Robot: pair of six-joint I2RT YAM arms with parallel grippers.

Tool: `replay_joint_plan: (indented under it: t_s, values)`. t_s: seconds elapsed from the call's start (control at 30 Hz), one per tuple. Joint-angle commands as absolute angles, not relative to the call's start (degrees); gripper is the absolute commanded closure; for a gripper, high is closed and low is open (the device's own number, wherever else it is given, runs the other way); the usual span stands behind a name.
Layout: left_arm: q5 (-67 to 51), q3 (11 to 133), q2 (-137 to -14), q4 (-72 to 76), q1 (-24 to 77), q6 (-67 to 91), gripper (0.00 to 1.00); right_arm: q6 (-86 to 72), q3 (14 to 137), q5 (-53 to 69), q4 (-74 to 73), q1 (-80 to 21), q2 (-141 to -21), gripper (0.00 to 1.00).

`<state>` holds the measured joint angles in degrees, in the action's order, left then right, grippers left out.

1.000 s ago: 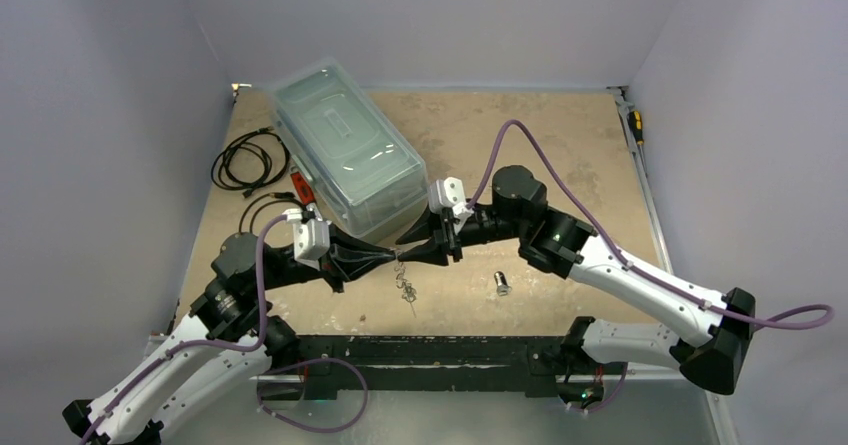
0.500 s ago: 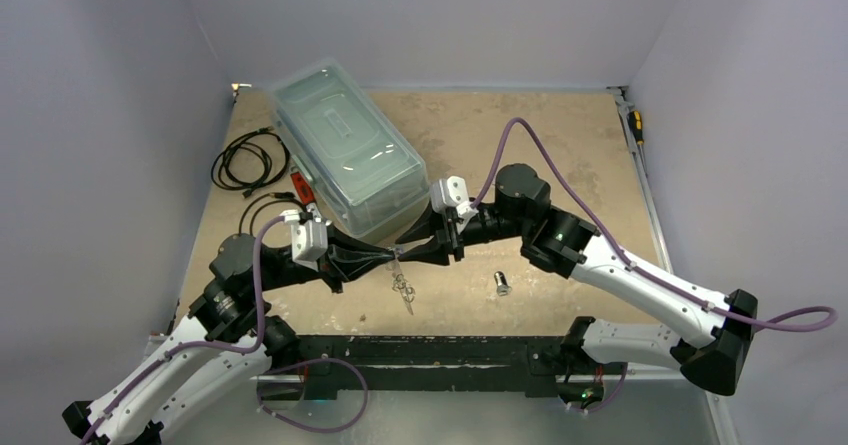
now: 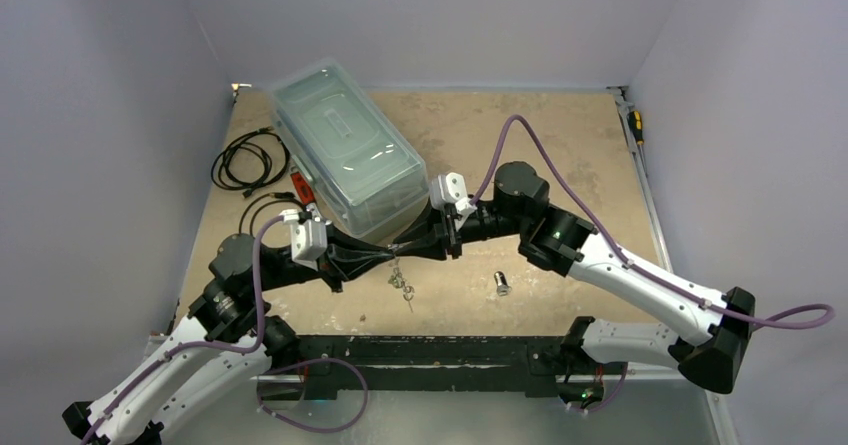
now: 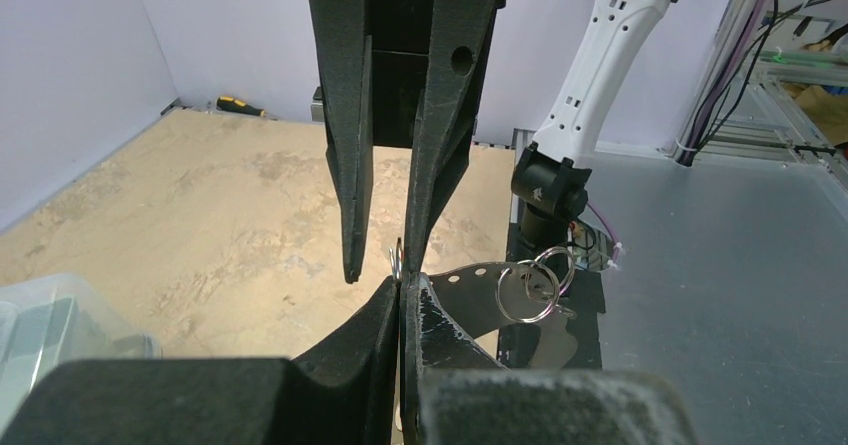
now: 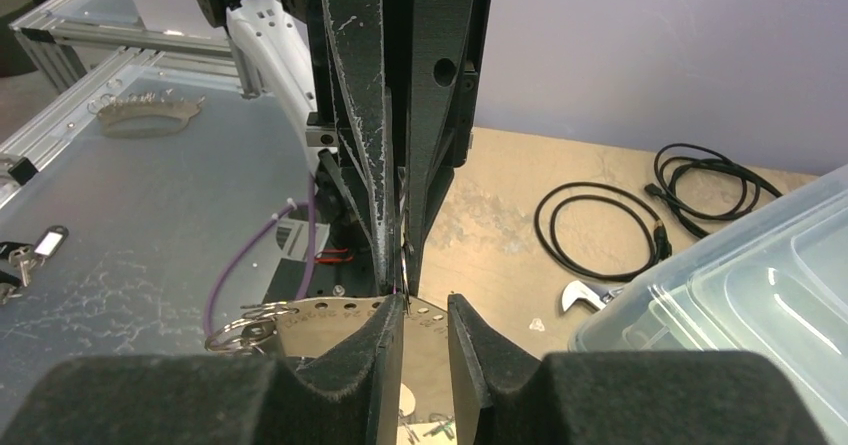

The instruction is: Put the keys on the keyring

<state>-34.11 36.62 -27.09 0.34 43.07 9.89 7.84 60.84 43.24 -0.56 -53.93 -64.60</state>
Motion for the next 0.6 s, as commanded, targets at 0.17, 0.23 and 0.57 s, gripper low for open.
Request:
replay_joint_plan:
  t_s: [0.17, 0.23, 0.57]
  values:
    - [-33.88, 36.13, -26.24, 4.43, 42.91, 9.93, 1.00, 6.46, 63.76, 47.07, 3.65, -53.88, -66.75, 0.85]
    - [-33.71, 36.11, -26.20, 4.68, 42.89, 10.02, 1.00, 6.73, 63.76, 48.49, 3.88, -53.88, -67.10, 0.97]
    - [-31.73, 37.76, -26.89, 1.27, 42.89, 8.92, 0.73, 9.29, 62.76, 45.78, 2.27, -53.92, -65.59, 1.00]
